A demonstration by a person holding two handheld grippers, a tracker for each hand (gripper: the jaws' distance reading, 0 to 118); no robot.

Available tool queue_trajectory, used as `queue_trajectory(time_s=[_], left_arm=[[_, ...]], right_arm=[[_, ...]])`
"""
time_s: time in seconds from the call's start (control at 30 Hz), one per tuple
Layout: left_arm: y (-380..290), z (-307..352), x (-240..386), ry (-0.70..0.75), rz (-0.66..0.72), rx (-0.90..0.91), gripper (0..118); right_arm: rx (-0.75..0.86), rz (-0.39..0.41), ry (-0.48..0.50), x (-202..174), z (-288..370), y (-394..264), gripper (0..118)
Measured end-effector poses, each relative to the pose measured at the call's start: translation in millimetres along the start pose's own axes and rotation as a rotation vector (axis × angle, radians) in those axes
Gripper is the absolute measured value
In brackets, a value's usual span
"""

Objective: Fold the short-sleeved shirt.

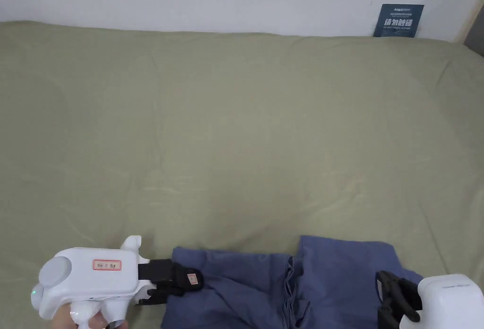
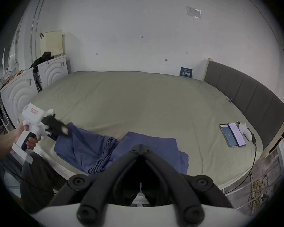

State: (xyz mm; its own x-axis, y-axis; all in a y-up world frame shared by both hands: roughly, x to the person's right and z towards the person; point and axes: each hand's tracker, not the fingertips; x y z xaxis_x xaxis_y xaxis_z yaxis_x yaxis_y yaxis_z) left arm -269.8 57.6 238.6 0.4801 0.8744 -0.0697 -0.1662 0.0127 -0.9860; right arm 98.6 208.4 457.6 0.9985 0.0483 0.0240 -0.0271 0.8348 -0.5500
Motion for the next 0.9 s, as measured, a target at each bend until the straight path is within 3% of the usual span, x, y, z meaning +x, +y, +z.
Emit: queue_trajectory(time_s=[0.1,0.2,0.33,0.43,0.5,0.57,0.9], left_arm=[[-4.7,19.0,16.6,0.091,-0.058,0.076,10],[-12.3,52.4,24.7,0.066,-0.01,0.15,10],[-22.7,110.5,39.7,0.157,-0.032,0.28,10],[-33.8,152.8,54.7,0.243,-0.07,0.349,10],[-43.1,166.5,75.3,0.377,-0.122,0.386,10],[-52.4,160.9,100.8,0.471,-0.201,0.374,10],[-79.3,23.1,196.7,0.475,-0.391,0.173,10]], right_arm=[[0.016,-0.001,0.0,-3.5,6.7,7.6,0],[0.032,0.005,0.003,-3.0,8.5,12.3,0],[0.056,0.007,0.016,-3.2,12.1,17.1,0],[0.071,0.02,0.027,-4.5,14.4,20.0,0],[0.08,0.025,0.033,-4.7,15.8,20.6,0],[0.089,0.027,0.039,-4.9,15.7,21.9,0],[0.122,0.006,-0.008,11.6,31.4,13.5,0]])
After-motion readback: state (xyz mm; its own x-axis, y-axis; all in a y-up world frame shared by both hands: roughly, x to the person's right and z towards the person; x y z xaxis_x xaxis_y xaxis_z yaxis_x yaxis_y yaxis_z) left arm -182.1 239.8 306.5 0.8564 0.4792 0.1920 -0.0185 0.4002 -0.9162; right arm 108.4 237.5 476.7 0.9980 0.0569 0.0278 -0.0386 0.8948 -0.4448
